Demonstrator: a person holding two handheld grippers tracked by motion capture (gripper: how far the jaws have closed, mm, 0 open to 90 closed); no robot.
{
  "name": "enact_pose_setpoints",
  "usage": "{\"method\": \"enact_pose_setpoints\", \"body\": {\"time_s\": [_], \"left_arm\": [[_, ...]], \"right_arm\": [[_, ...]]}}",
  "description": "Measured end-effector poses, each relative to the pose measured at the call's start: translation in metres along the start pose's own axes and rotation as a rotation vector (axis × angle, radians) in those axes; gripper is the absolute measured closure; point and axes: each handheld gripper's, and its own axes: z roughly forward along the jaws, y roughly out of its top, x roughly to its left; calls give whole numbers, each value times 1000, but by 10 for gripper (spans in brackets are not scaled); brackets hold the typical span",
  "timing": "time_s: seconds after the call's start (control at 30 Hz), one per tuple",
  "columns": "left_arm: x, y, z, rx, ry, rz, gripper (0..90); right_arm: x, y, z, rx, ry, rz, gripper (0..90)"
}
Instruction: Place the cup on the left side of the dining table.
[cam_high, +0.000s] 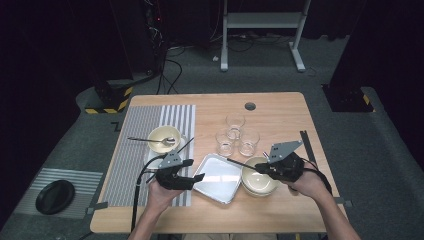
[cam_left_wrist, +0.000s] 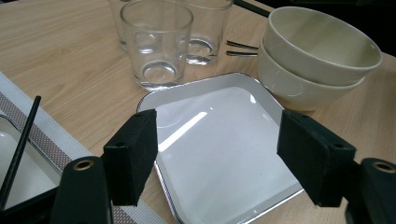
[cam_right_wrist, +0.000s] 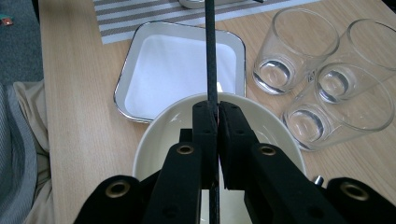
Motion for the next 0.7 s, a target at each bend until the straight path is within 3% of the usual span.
{"method": "enact_pose_setpoints", "body": {"time_s": [0.17,0.4,0.43,0.57,0.7], "left_arm": [[-1,4,3,-14,-25,2,311],[-5,14,9,-12,-49,42,312],[-6,15,10,-23,-55,24,310],[-7,15,12,-25,-71,33,301],[-9,16,13,-21,-74,39,304]], "right_arm": [[1,0,1,5,7,24,859],[0,3,1,-4,8,-17,859],[0,3,1,-4,7,-18,859],[2,3,-1,5,12,-4,859],[1,5,0,-1,15,-29,859]]}}
